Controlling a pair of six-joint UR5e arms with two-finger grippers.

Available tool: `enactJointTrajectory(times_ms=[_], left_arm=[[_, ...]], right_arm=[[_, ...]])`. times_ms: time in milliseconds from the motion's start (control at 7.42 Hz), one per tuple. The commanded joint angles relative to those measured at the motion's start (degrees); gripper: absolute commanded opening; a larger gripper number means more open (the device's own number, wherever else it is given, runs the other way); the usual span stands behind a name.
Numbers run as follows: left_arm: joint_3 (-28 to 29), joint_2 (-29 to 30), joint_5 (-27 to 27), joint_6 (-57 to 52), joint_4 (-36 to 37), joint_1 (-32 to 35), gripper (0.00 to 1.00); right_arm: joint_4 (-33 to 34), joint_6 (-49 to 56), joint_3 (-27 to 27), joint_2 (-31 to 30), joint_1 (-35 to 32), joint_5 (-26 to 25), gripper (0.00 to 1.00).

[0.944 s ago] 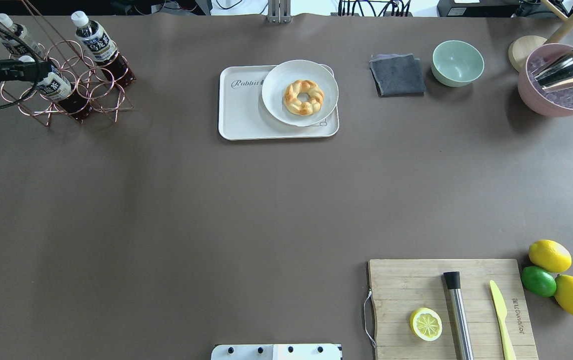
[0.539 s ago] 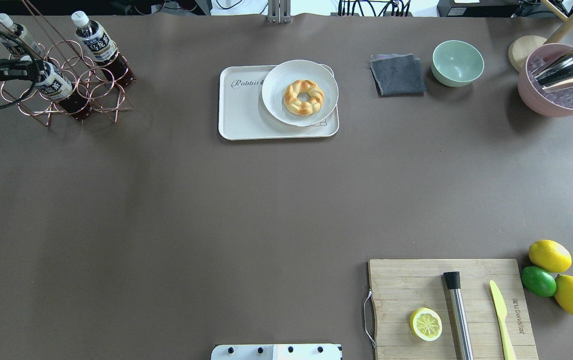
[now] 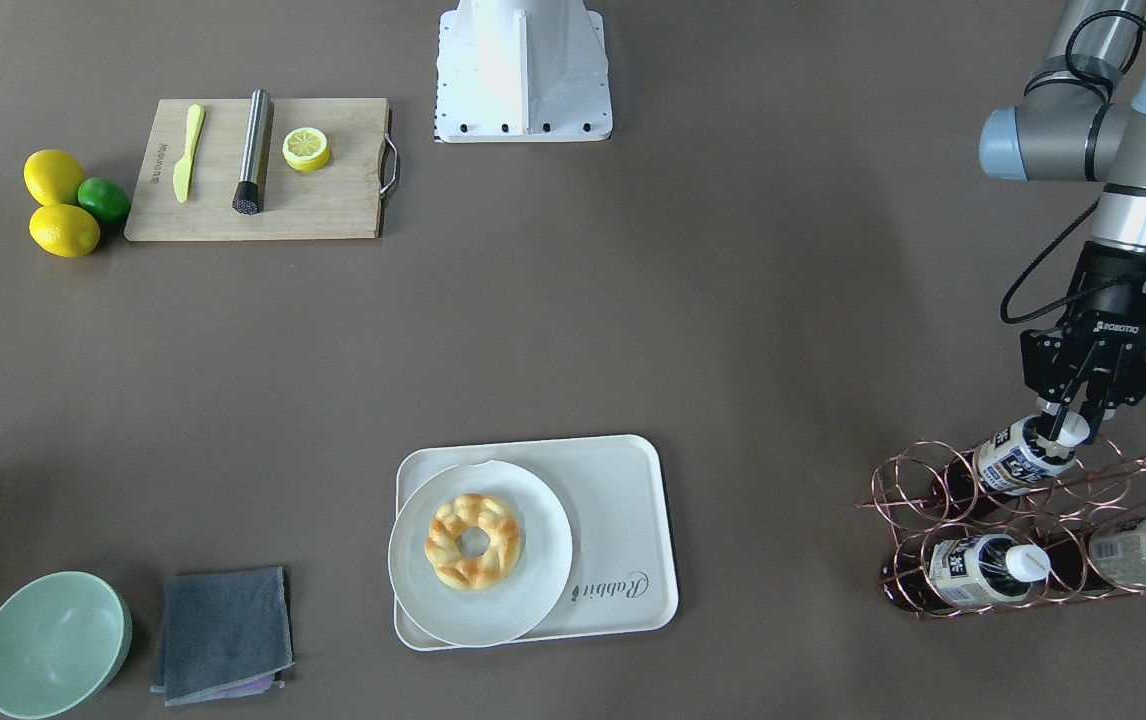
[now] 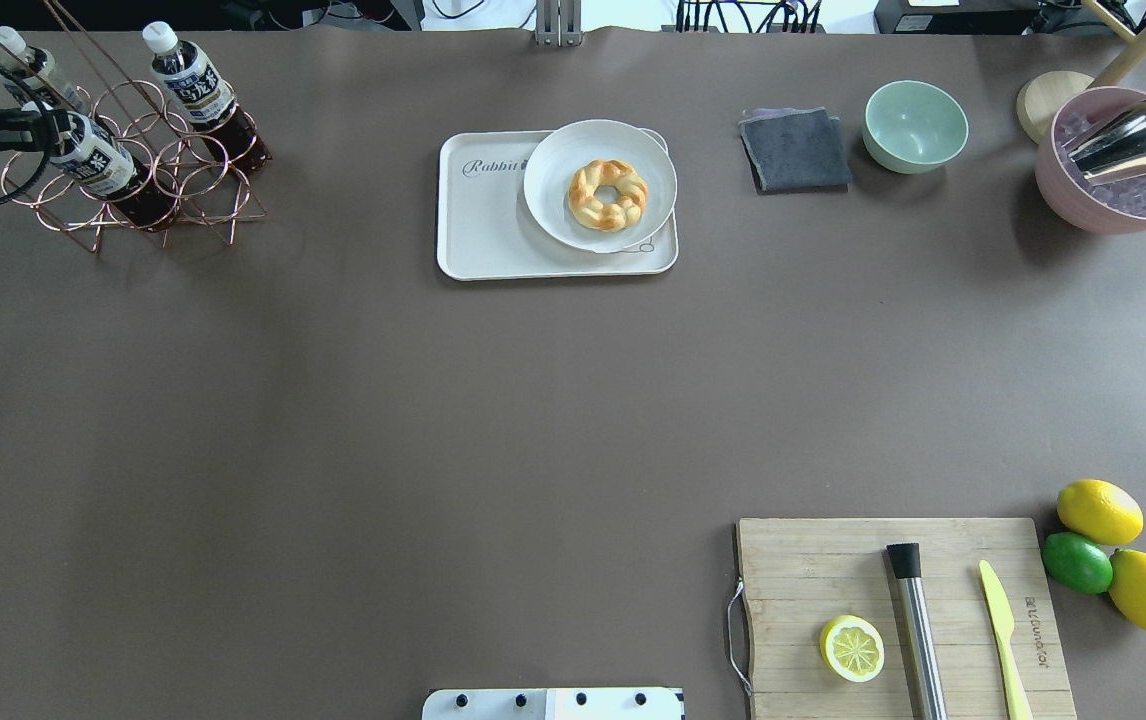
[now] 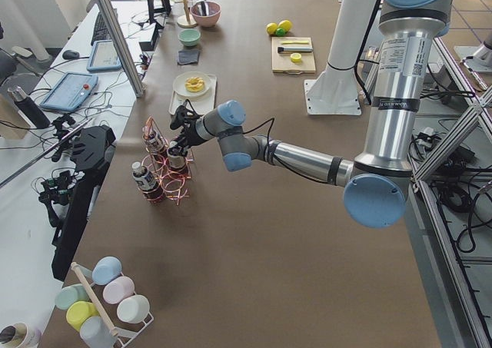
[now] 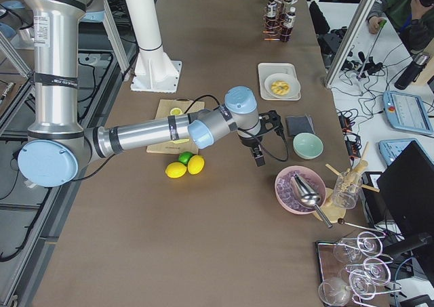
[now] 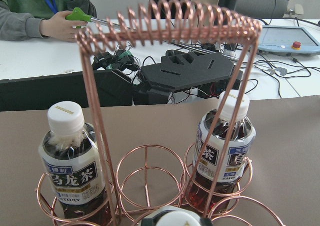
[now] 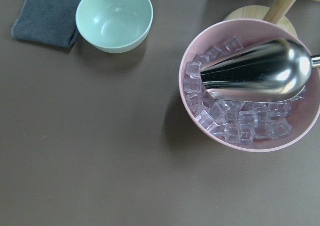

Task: Place tea on tray
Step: 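Lift the tea bottle out of the rack with the left gripper toward the tray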

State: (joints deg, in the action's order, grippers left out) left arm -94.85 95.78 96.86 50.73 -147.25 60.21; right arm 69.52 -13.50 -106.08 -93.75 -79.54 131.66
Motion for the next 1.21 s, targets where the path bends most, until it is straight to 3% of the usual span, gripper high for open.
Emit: enactJointTrajectory(times_ms=[0, 270, 539, 674, 809, 1079], left_arm=[[-2.6, -0.5, 0.6, 0.0, 0.1, 3.1, 0.0], [-5.4, -0.5, 5.0, 0.0, 0.7, 6.5, 0.0], [-7.1, -0.2, 15.5, -1.7, 0.9, 13.8, 0.0], [-10.2, 0.0, 19.8, -4.6, 5.7, 17.6, 0.0], [-16.8, 0.5, 20.7, -4.7, 14.9, 18.6, 0.0], [-25.8, 4.5, 20.2, -4.7, 28.1, 12.1, 0.0]], right_arm=[[0.0, 0.0, 0.0, -0.2, 0.0, 0.0, 1.0], [0.0, 0.0, 0.1, -0.2, 0.0, 0.0, 1.0], [0.0, 0.0, 0.1, -0.2, 0.0, 0.0, 1.0], [0.0, 0.0, 0.0, -0.2, 0.0, 0.0, 1.0], [0.0, 0.0, -0.1, -0.2, 0.0, 0.0, 1.0], [0.0, 0.0, -0.1, -0.2, 0.0, 0.1, 1.0]])
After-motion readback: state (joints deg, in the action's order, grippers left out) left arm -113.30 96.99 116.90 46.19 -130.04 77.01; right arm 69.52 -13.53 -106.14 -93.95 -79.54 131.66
